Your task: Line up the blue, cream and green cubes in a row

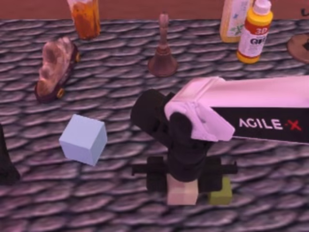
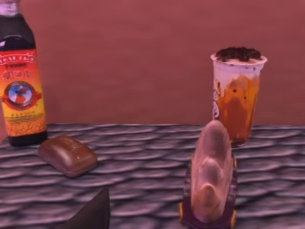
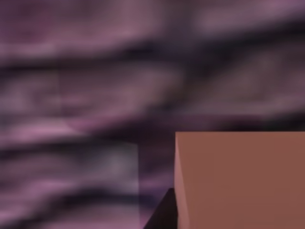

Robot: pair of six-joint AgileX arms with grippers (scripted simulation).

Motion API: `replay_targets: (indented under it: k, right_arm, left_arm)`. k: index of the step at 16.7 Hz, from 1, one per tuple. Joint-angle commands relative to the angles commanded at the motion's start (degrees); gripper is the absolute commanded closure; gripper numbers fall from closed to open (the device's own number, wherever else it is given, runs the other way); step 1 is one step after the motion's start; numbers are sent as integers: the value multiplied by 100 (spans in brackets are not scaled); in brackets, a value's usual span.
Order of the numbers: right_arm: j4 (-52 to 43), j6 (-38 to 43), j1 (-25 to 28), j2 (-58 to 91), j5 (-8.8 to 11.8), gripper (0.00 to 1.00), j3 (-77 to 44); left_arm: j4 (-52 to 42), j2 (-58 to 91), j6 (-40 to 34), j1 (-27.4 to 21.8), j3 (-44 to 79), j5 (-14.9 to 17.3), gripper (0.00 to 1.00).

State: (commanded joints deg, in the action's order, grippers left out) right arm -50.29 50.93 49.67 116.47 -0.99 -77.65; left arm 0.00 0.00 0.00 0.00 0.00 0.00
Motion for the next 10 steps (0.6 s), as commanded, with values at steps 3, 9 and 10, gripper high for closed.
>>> replay_targets:
  k: [3, 9, 10]
  right_arm:
    - [0, 0, 0, 0, 0, 17, 0]
    - [0, 0, 0, 0, 0, 0, 0]
    - [0, 0, 0, 0, 0, 0, 0]
  left_arm:
    - [0, 0, 0, 0, 0, 0, 0]
    - [0, 0, 0, 0, 0, 0, 0]
    - [0, 0, 0, 0, 0, 0, 0]
